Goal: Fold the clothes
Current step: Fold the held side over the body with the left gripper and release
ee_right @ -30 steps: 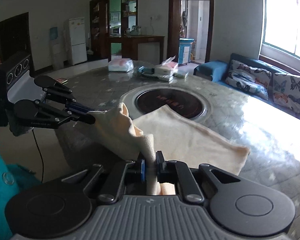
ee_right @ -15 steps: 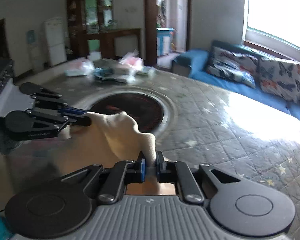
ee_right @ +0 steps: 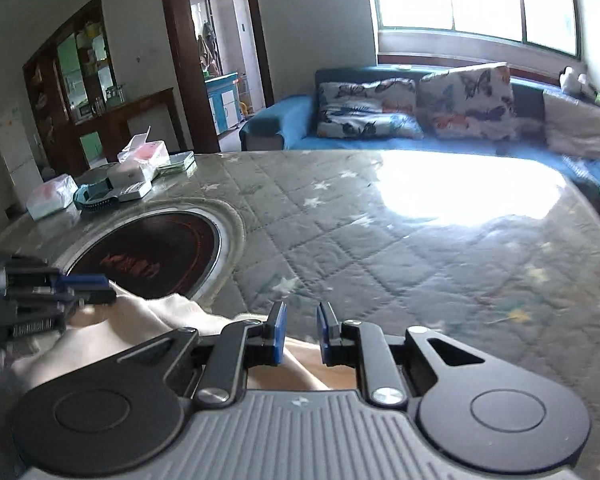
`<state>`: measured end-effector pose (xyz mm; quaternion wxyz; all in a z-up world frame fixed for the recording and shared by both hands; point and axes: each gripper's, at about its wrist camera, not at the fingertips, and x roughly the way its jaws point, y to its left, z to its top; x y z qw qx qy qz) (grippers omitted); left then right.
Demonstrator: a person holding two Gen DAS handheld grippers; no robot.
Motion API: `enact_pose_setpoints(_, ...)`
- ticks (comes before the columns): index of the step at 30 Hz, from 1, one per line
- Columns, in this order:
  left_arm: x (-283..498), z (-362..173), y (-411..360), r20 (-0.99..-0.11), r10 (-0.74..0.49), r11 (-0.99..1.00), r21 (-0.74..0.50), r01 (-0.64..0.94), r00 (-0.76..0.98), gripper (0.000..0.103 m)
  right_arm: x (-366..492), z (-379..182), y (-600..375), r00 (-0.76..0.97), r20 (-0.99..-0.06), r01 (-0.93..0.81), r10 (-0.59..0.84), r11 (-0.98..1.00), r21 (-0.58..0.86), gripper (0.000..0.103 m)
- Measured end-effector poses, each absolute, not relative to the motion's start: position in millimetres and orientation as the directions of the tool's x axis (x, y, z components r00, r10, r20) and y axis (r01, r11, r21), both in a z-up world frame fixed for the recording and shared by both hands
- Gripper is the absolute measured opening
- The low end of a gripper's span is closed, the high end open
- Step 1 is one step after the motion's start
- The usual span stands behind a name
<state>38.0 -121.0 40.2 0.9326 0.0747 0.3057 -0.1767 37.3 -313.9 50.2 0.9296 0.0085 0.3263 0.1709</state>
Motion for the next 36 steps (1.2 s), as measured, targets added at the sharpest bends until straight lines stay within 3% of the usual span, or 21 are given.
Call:
enact_pose_setpoints(9,28.6,43.2,-141.7,-0.615,-0.353,0.902,-0.023,0.431,0.705,0.015,1.3,42.6,-336.0,0.702,-0.656,-0.269,0.278,0.956,0.117,0.016)
enact_pose_setpoints(19,14.1,31.5,-168.0,-0.628,-0.389,0.863,0.009,0.506,0.674,0.018,5.7,25.6,-338.8,0.698,-0.656,-0.242,0.286,0.957,0.16,0.016)
enact_pose_setpoints(22,17.3,26.7,-166.9,-0.637,-0.379,0.866,0.012,0.5,0.671,0.019,2.1,27.3,-336.8,0.704,-0.651,-0.266,0.284,0.955,0.129,0.006)
enact_pose_setpoints(25,17.9,23.8,-165.9,-0.636,-0.374,0.865,0.023,0.501,0.675,0.023,-1.0,36.1,-334.1,0.739,-0.622,-0.276,0.258,0.959,0.07,0.004)
enact_pose_setpoints(27,17.3,21.6,-165.8,-0.633,-0.369,0.865,0.035,0.5,0.681,0.026,0.1,41.1,-334.5,0.762,-0.603,-0.269,0.238,0.962,0.039,0.004)
enact_pose_setpoints(31,17.1,20.0,-164.4,-0.628,-0.369,0.867,0.033,0.497,0.685,0.029,16.6,24.3,-336.7,0.726,-0.651,-0.26,0.221,0.965,0.038,0.005)
enact_pose_setpoints(36,10.3,27.4,-162.7,-0.616,-0.368,0.873,0.029,0.488,0.696,0.029,12.2,35.5,-346.8,0.751,-0.617,-0.227,0.235,0.969,0.093,0.012)
